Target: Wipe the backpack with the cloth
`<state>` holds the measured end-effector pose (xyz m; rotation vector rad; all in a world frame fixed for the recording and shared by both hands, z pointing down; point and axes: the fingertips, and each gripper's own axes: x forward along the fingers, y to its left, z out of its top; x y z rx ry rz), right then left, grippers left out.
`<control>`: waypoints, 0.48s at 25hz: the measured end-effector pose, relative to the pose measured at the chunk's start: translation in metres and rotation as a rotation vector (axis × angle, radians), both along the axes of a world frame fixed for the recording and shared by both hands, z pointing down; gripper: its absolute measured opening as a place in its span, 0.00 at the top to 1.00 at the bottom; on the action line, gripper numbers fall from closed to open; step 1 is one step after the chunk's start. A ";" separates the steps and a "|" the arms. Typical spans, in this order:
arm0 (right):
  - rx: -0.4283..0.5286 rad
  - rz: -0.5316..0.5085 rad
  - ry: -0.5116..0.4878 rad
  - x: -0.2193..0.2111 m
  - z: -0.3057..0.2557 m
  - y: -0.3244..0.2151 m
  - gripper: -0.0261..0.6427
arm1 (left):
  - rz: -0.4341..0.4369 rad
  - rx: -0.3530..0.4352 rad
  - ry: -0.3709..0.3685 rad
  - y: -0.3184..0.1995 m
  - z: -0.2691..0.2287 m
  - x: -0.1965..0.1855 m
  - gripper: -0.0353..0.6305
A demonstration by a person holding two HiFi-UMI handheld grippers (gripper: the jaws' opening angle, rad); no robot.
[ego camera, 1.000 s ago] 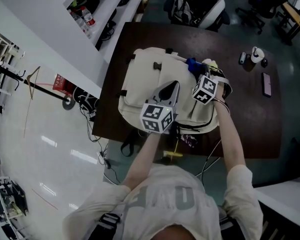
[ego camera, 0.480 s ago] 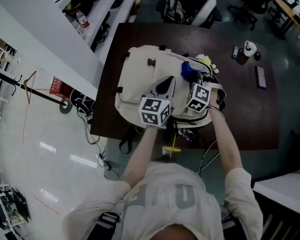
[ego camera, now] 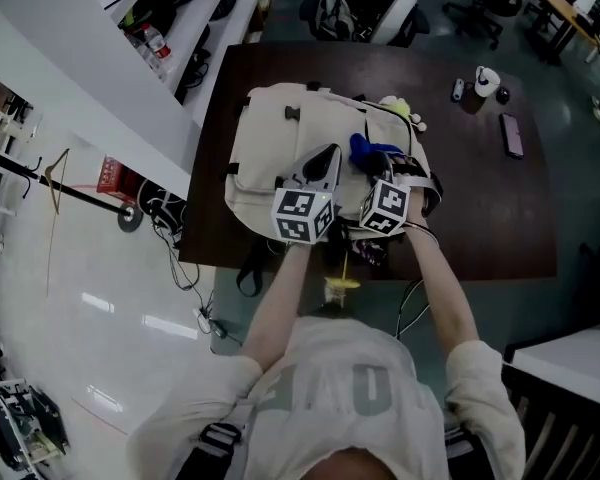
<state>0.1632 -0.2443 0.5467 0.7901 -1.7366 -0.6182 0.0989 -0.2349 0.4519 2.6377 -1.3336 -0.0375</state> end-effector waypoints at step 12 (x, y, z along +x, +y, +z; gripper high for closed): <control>-0.084 -0.064 0.031 -0.021 0.037 0.092 0.89 | -0.014 -0.029 -0.002 0.056 0.007 -0.001 0.94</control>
